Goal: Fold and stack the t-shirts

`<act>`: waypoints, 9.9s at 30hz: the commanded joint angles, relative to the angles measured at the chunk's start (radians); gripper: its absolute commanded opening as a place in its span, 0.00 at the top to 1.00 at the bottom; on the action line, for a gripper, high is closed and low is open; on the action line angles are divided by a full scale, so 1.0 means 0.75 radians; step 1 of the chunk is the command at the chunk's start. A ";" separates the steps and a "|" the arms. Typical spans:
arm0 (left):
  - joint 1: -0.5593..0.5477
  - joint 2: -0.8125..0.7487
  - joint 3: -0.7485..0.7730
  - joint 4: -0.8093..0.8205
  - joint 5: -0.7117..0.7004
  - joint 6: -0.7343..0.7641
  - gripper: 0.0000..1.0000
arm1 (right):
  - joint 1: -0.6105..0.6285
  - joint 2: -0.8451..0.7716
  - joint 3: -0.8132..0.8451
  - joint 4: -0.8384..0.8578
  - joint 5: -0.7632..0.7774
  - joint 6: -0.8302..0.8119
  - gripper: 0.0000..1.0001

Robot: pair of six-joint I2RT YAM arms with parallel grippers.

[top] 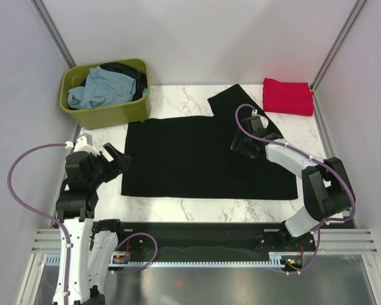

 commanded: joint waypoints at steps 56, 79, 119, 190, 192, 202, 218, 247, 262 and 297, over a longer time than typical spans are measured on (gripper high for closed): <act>-0.700 0.396 -0.281 0.134 -0.098 -0.434 0.14 | 0.056 -0.791 -0.444 -0.468 0.156 0.098 0.20; -0.696 0.177 0.067 -0.026 -0.517 0.086 0.00 | -0.257 1.040 1.660 -0.390 0.198 -0.460 0.08; -0.690 0.279 0.065 -0.024 -0.523 0.084 0.01 | -0.241 1.152 1.700 0.121 0.173 -0.675 1.00; -0.824 1.701 0.317 0.539 -0.399 -0.536 0.02 | -0.239 -1.008 -0.082 -0.470 0.562 -0.029 1.00; -0.825 1.644 0.296 0.537 -0.415 -0.534 0.01 | -0.280 -0.980 -0.090 -0.415 0.525 -0.064 1.00; -0.757 1.537 0.745 0.404 -0.693 -0.107 0.03 | -0.284 -0.933 -0.176 -0.315 0.418 -0.111 1.00; -0.469 2.089 1.155 0.369 -0.462 0.078 0.13 | -0.282 -0.951 -0.223 -0.317 0.304 -0.141 1.00; -0.632 2.106 0.934 0.467 -0.853 0.157 0.08 | -0.284 -1.027 -0.288 -0.296 0.234 -0.162 1.00; -0.581 2.126 1.057 0.453 -0.795 0.170 0.09 | -0.282 -0.984 -0.300 -0.270 0.232 -0.186 1.00; -0.481 1.950 1.049 0.465 -0.568 0.067 0.98 | -0.282 -0.727 -0.215 -0.078 0.285 -0.250 1.00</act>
